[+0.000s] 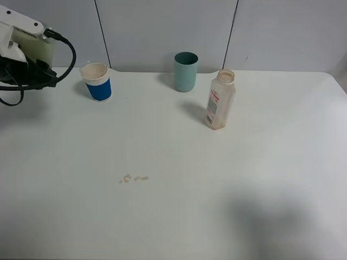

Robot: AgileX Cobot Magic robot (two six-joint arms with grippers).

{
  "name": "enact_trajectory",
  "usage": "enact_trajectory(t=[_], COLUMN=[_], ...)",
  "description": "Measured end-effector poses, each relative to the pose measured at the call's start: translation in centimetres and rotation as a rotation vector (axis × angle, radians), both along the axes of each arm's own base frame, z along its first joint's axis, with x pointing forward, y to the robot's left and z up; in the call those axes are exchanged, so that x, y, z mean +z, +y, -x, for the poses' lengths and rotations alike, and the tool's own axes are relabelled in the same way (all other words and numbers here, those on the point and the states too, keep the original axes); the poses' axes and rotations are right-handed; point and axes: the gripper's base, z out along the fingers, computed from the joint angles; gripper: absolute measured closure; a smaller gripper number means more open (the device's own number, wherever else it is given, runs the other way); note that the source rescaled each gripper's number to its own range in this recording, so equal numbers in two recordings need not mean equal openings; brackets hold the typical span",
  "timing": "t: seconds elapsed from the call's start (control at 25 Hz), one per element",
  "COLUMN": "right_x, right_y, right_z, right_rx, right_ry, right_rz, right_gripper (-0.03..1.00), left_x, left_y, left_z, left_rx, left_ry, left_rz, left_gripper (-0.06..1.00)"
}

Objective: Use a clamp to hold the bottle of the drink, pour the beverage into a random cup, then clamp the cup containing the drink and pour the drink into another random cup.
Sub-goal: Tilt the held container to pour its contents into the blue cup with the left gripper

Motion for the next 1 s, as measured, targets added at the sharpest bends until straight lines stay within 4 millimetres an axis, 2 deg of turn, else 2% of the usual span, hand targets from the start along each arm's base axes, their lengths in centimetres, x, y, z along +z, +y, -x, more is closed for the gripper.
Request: enact_trajectory(t=[0.2, 1.0], right_x=[0.0, 0.0], right_y=[0.0, 0.0], right_z=[0.0, 0.0], right_rx=[0.000, 0.000], right_ry=[0.000, 0.000], right_rz=[0.000, 0.000], right_gripper=[-0.03, -0.03], left_x=[0.5, -0.3], left_y=[0.2, 0.6], left_z=[-0.7, -4.6], left_rx=[0.019, 0.013], left_ry=[0.018, 0.107], left_rz=[-0.027, -0.142], left_gripper=[0.94, 0.94])
